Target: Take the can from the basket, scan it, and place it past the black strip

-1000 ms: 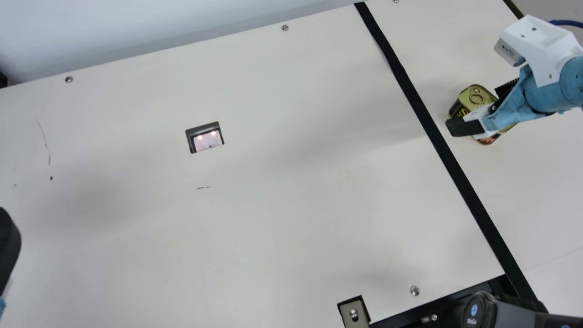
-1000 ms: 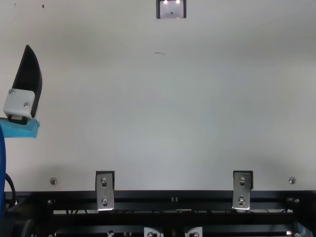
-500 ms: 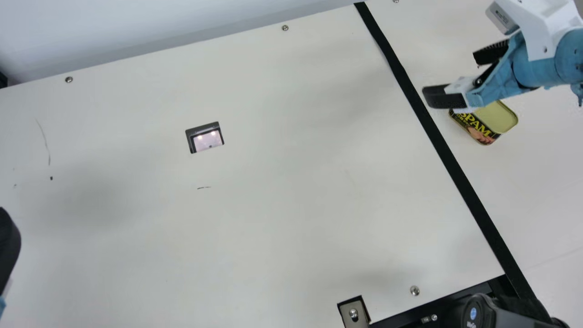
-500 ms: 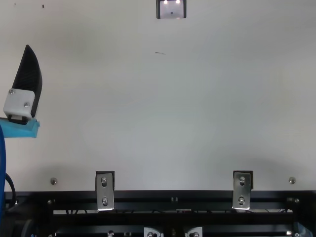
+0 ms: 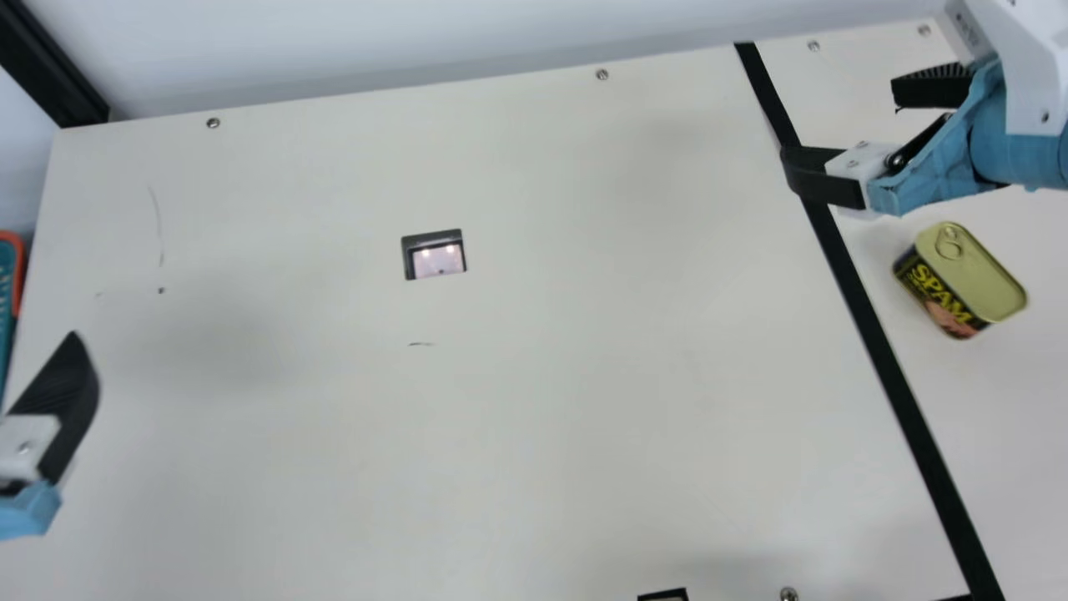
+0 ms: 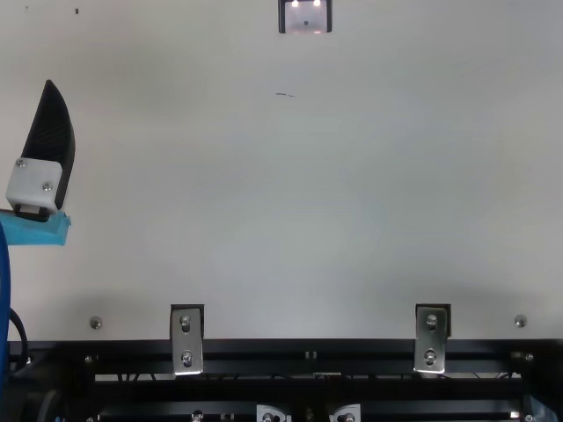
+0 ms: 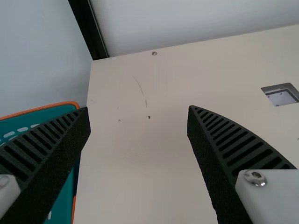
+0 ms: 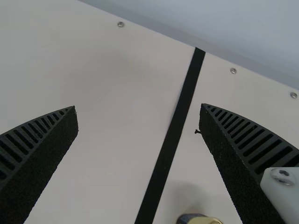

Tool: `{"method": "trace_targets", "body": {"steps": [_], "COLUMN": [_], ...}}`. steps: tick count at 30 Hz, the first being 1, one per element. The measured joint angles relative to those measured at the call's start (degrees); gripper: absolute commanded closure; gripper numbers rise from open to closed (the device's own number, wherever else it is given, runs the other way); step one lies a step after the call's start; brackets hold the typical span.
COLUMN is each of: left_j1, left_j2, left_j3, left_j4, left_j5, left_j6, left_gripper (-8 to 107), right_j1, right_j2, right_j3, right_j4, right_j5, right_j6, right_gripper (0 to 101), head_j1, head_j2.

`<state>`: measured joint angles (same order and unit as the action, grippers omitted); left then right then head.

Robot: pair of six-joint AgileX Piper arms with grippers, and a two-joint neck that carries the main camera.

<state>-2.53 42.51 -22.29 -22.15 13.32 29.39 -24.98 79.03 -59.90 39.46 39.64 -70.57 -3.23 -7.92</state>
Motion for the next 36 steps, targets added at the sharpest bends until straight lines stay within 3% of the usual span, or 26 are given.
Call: {"method": "trace_targets", "body": {"steps": [12,19,23,27,31,36], "left_j1": [0.00,0.00,0.00,0.00,0.00,0.00], "left_j2": [0.00,0.00,0.00,0.00,0.00,0.00], "left_j3": [0.00,0.00,0.00,0.00,0.00,0.00], "left_j4": [0.00,0.00,0.00,0.00,0.00,0.00], "left_j5": [0.00,0.00,0.00,0.00,0.00,0.00], "left_j6": [0.00,0.00,0.00,0.00,0.00,0.00], "left_gripper": [9,9,9,9,9,9], "right_j1": [10.50,15.34,18.04,20.74,21.06,21.06], "right_j2": [-0.39,-0.64,-1.13,-1.26,-1.26,-1.26], "right_j3": [-1.23,-1.76,-1.83,-1.62,-1.62,-1.62], "right_j4": [-3.24,-6.52,-9.45,-15.56,-19.45,-19.55], "right_j5": [-4.81,-7.64,-9.05,-11.52,-11.57,-11.57], "right_j6": [6.36,10.96,13.27,16.53,17.03,17.03], "right_gripper": [0,0,0,0,0,0], "head_j1": [-1.47,-1.17,-1.17,-1.17,-1.17,-0.88], "head_j2": [9.68,9.97,9.97,9.68,9.97,9.97]}}
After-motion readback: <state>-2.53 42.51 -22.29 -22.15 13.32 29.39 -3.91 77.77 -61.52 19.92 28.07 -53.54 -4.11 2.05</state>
